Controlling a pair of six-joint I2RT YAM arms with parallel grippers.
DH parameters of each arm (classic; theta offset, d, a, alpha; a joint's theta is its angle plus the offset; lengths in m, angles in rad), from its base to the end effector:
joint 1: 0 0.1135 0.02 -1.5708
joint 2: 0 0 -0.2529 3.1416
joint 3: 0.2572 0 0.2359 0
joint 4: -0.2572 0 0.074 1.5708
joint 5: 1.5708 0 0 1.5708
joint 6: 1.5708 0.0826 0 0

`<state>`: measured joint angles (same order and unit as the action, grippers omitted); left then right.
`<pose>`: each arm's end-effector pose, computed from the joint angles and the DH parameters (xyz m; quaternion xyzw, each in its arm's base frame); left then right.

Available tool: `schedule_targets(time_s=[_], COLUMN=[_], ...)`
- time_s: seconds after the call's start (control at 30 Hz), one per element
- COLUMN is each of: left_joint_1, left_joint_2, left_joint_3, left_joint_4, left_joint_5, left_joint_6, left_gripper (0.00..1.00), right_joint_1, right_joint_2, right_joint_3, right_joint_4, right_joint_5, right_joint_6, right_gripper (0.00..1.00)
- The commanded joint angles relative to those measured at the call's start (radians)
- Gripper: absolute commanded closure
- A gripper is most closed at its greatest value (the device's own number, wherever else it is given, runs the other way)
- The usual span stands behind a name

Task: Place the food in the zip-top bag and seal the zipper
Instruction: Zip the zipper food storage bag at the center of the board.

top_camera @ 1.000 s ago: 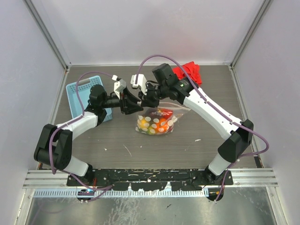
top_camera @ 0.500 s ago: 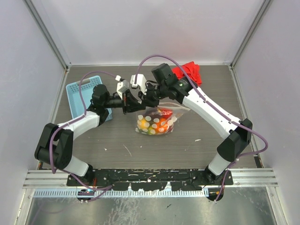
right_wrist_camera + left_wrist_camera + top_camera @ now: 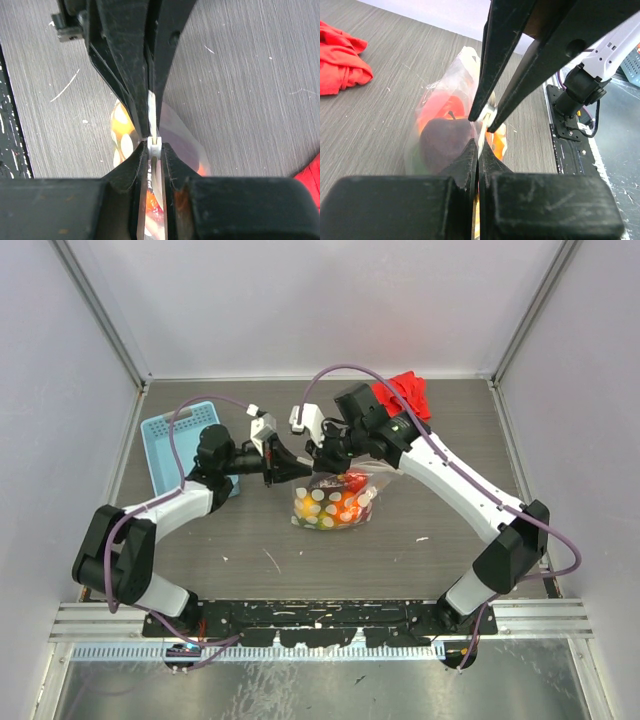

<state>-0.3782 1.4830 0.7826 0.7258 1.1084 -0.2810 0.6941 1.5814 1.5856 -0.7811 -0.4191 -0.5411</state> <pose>0.2717 -0.1875 0.2671 0.4052 0.5746 -0.5447 0.4572 0.2530 0.2543 0.3226 -0.5879 0.6889 0.2202 0.3624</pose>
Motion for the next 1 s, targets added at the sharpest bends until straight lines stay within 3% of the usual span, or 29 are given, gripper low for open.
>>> schedule_targets(time_s=[0.0, 0.5, 0.97], left_joint_1=[0.011, 0.088, 0.163], left_joint_2=[-0.060, -0.105, -0.134], left_joint_3=[-0.001, -0.041, -0.021], left_joint_4=[0.091, 0.044, -0.114], left_joint_5=[-0.025, -0.189, -0.443], left_joint_6=[0.000, 0.004, -0.019], left_gripper=[1.00, 1.00, 1.00], right_joint_1=[-0.033, -0.098, -0.107], right_joint_2=[-0.061, -0.124, -0.198], right_joint_3=[-0.029, -0.088, -0.168], right_joint_4=[-0.050, -0.040, 0.003], right_joint_5=[0.063, 0.085, 0.277], right_joint_6=[0.015, 0.063, 0.223], right_gripper=[1.00, 1.00, 0.99])
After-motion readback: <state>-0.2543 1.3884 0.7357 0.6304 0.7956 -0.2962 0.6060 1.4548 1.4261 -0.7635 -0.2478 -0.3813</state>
